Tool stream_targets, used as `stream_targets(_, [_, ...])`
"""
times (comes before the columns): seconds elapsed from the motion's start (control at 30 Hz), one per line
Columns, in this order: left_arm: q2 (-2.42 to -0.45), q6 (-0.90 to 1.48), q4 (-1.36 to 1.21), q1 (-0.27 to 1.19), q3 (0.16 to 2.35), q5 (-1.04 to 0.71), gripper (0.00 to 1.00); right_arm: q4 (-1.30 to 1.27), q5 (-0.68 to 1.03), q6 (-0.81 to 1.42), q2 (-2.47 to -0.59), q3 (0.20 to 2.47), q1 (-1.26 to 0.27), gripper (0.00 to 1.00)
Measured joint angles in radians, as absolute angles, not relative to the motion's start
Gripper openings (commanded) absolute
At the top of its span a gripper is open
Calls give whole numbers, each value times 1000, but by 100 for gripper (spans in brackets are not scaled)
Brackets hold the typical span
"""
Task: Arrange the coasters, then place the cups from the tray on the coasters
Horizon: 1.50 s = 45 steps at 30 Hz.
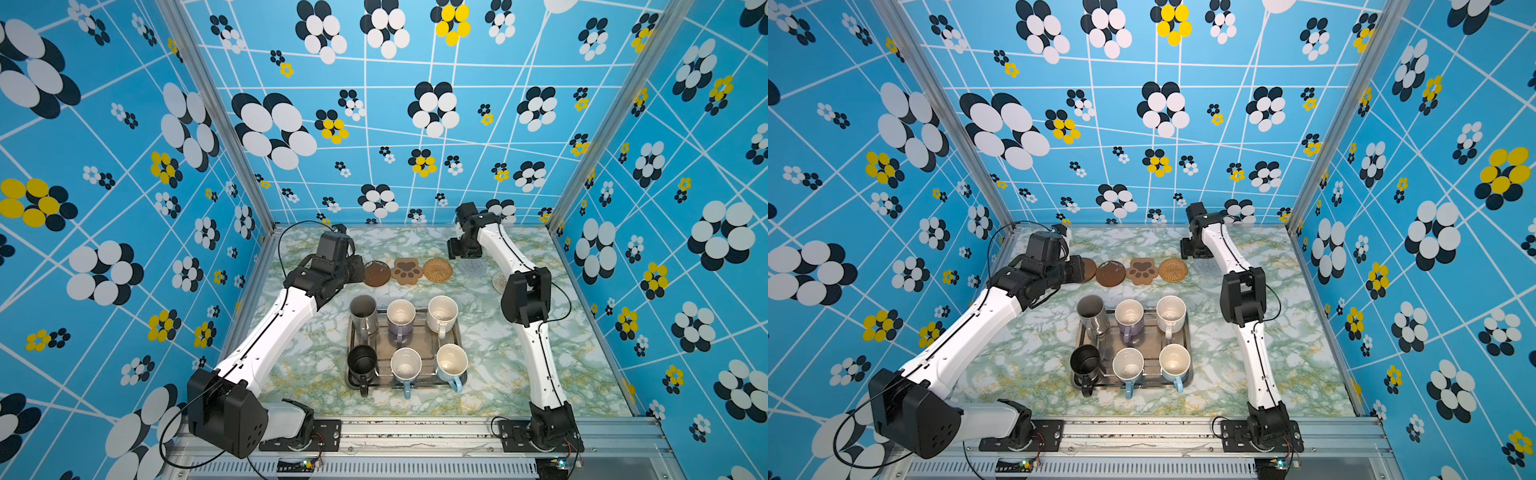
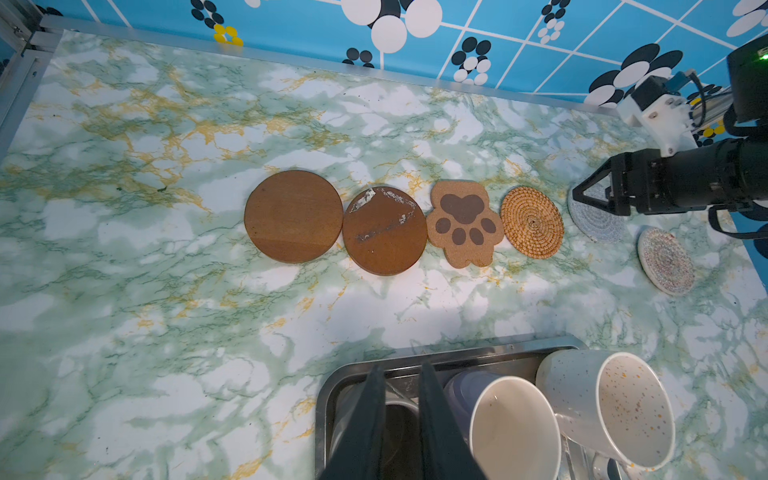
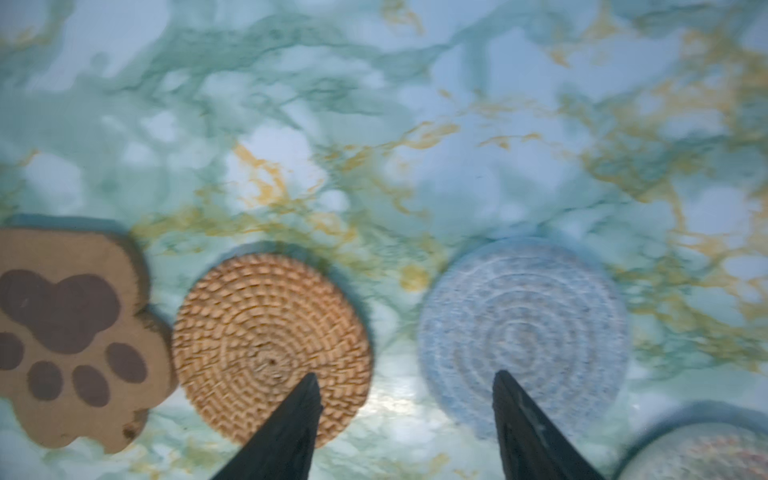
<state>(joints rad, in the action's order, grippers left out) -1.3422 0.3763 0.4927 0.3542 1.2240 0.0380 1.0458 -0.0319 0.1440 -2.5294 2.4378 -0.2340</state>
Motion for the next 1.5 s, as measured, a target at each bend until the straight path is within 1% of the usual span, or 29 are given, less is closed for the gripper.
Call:
stream_targets(0.13, [-1342,382,492,354,1224,38,18,1053,-31,138,-2529,2440,-169,68])
stream_targets(0.27, [-1342,383,493,354,1224,38,19,1068,-23,134,-2545,2483,-143,68])
stream_targets(0.9, [-1352,386,493,355,1224,38,19,1067,-6,134,-2616,2501,-150,67])
stream_targets(1.23, [-1352,385,493,355,1225,38,19,1059,-44,122,-2619,2459,-175,67])
stream_targets(1.5, [-1352,385,493,355,1225,37,19,990,-48,123,-2557,2338,-176,66])
